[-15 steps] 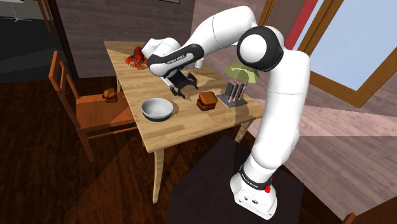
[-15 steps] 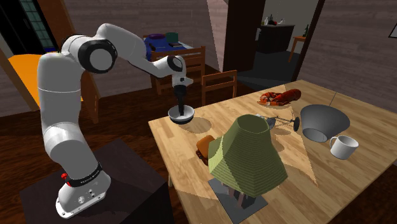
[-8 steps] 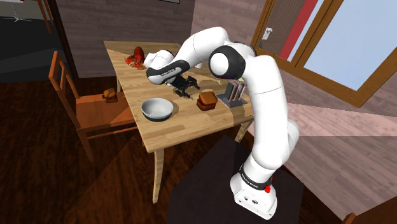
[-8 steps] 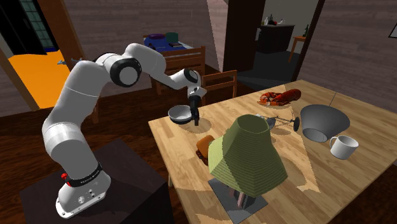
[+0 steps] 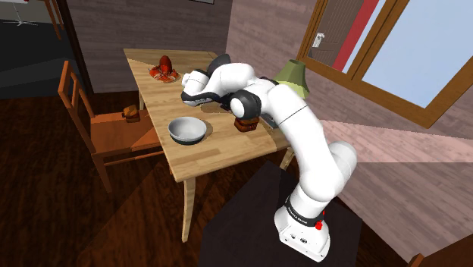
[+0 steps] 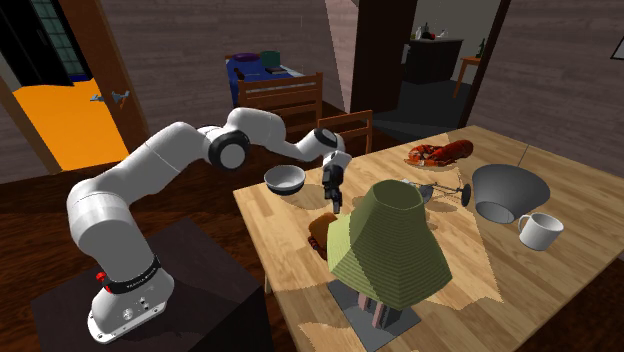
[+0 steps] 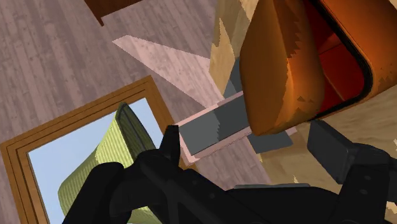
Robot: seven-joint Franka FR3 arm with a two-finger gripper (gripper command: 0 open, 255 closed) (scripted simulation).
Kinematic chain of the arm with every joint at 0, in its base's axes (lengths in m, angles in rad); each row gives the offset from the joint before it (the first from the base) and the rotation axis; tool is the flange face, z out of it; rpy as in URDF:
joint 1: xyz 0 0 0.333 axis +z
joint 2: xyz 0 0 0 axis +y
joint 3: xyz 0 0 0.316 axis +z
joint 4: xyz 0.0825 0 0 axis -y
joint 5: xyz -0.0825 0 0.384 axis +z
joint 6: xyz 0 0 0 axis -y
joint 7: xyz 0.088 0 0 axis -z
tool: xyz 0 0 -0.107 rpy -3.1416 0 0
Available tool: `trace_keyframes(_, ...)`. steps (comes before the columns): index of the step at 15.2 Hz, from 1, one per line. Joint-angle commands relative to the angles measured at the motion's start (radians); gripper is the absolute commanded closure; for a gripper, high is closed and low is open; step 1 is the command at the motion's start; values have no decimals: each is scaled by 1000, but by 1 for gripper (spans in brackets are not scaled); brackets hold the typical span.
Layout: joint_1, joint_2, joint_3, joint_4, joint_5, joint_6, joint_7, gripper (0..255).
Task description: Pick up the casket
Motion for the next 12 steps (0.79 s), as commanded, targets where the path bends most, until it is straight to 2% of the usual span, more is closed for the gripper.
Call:
trace_keyframes(1, -9, 113, -34, 164, -18, -59, -35, 0)
trace_keyframes(10, -17, 206, -31, 237, -3, -49, -13, 0)
trace_keyframes(11, -18, 204, -30, 232, -3, -47, -12, 255)
trace_keyframes(12, -18, 203, -30, 231, -3, -47, -11, 255)
